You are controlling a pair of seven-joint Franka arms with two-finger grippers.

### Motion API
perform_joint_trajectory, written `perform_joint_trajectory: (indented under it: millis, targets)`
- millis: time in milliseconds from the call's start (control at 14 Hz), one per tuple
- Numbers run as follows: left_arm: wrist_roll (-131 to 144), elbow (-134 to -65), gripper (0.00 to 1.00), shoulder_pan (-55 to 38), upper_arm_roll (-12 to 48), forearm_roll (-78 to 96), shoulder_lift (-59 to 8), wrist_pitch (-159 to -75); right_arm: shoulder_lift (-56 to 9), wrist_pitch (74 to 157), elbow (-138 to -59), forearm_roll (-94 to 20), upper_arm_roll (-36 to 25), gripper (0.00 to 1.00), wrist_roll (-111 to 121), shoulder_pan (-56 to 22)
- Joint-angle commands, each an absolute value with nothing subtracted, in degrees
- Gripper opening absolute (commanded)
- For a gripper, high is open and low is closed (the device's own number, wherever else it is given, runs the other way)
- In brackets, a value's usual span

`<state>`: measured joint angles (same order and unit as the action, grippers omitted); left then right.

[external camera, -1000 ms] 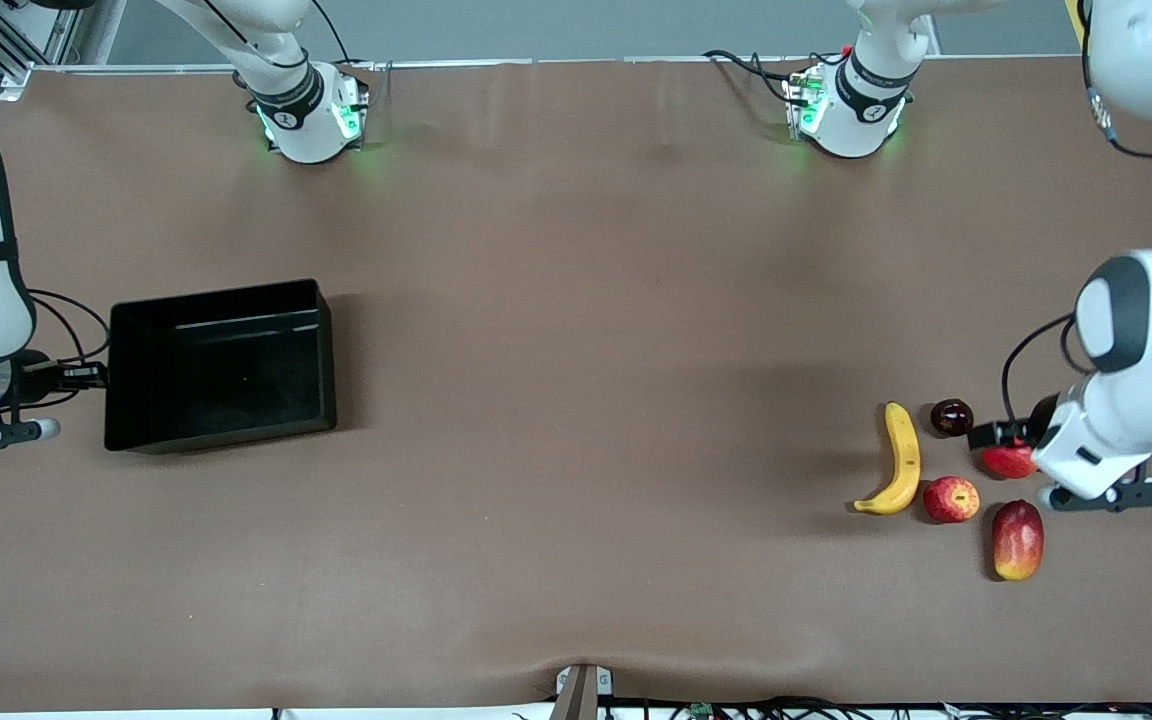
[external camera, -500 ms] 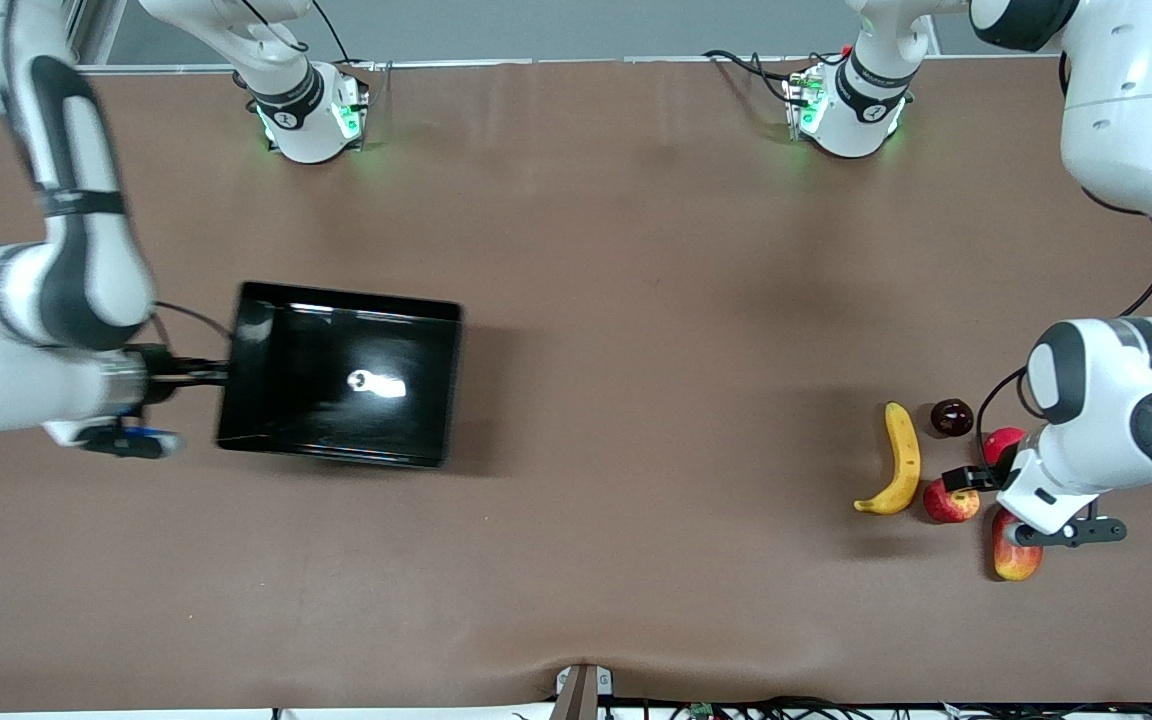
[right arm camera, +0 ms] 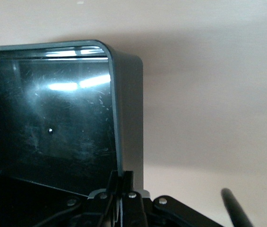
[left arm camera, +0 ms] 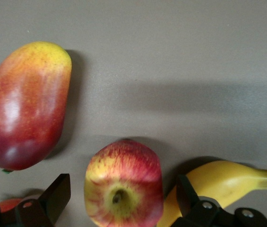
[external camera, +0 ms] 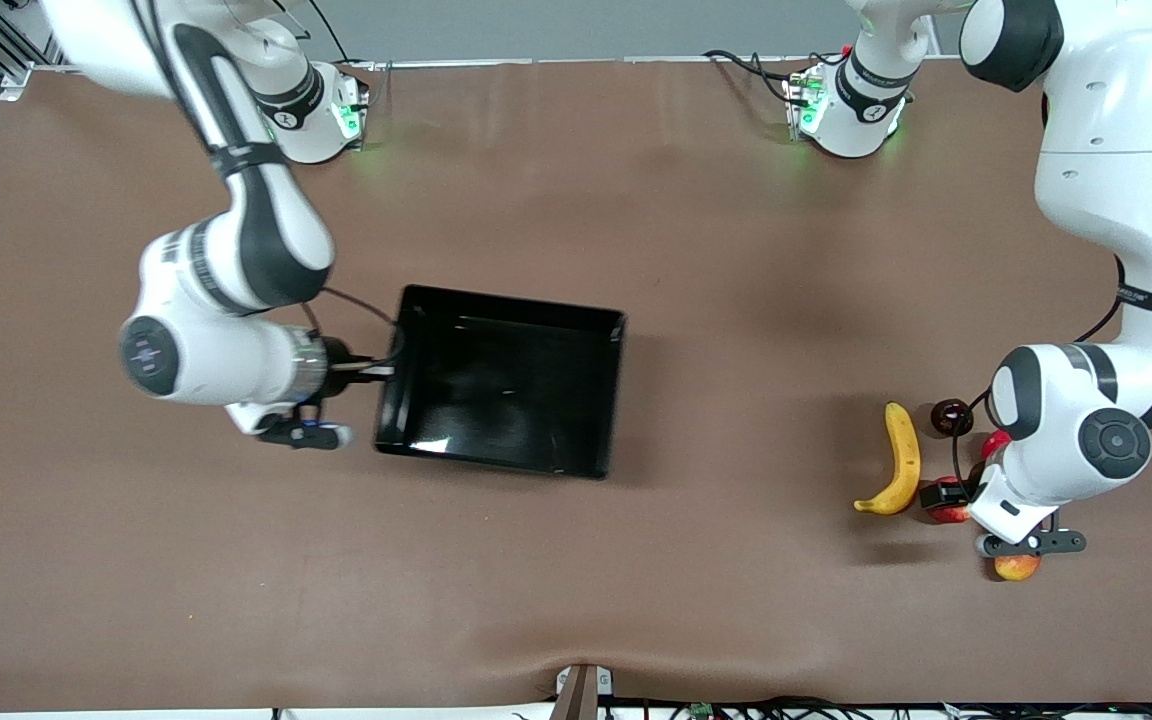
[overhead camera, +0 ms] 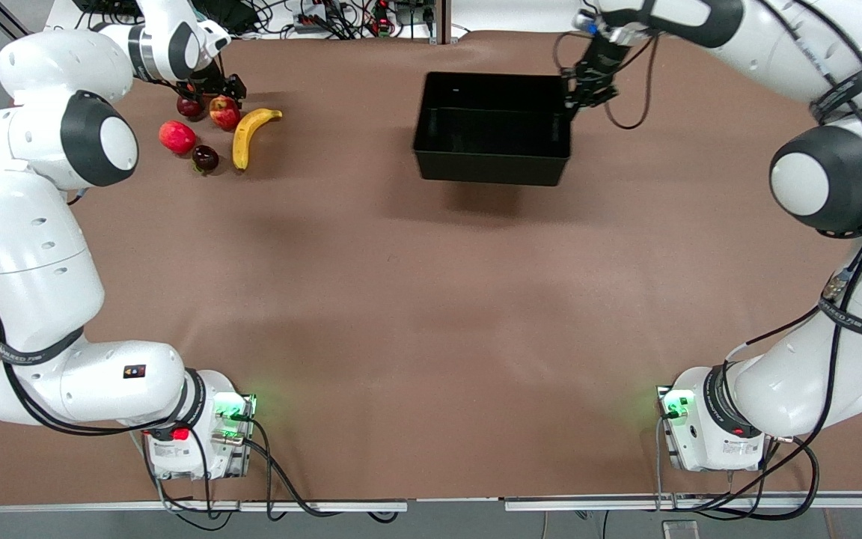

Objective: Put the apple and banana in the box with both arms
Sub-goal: 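Drag the box with the right gripper while the left gripper grasps the apple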

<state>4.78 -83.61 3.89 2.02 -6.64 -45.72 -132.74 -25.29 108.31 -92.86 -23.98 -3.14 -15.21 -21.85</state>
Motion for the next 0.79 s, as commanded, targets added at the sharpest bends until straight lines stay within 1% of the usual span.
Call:
perform_joint_trajectory:
  millis: [0, 143, 214, 357, 429, 500, 571, 643, 714]
  targets:
    - [4.2, -82.4, 0.57, 4.0, 2.1, -7.1, -46.1, -133.0, -27.4, 113.6, -92.8, -26.7, -3.9, 0.00, -16.4, -27.0]
    - [4.2, -82.4, 0.05, 4.0, 2.0, -7.6, -45.6, -133.0, -29.4, 117.4, -92.8, -26.8, -3.9, 0.00, -18.1, -29.8]
    - [4.1, -82.4, 0.00, 4.1, 2.0, -7.8, -45.2, -132.9, -31.1, 119.5, -92.6, -26.8, -3.9, 0.00, -18.3, -31.4]
    - [4.0, -82.5, 0.00, 4.1, 2.0, -7.9, -43.9, -132.5, -33.1, 123.9, -92.3, -26.9, -3.9, 0.02, -21.8, -33.8]
    - [3.9, -83.3, 0.00, 4.0, 2.2, -8.0, -42.1, -132.3, -33.1, 123.8, -92.1, -26.7, -3.9, 0.82, -25.3, -33.8]
    - [3.3, -84.8, 0.00, 4.0, 2.4, -8.0, -39.5, -131.7, -32.5, 123.0, -91.7, -26.4, -4.0, 1.00, -26.7, -33.4]
    - [2.9, -85.7, 0.00, 3.7, 2.6, -7.9, -37.0, -129.7, -32.2, 120.9, -91.4, -26.4, -4.3, 1.00, -26.8, -32.7]
    - [3.0, -85.8, 0.00, 3.5, 3.3, -7.9, -34.9, -126.1, -30.5, 116.2, -90.6, -26.0, -4.8, 1.00, -26.7, -30.9]
    - [3.9, -85.9, 0.00, 3.6, 5.3, -7.5, -33.0, -122.0, -28.6, 109.8, -88.4, -25.8, -5.1, 1.00, -26.5, -28.5]
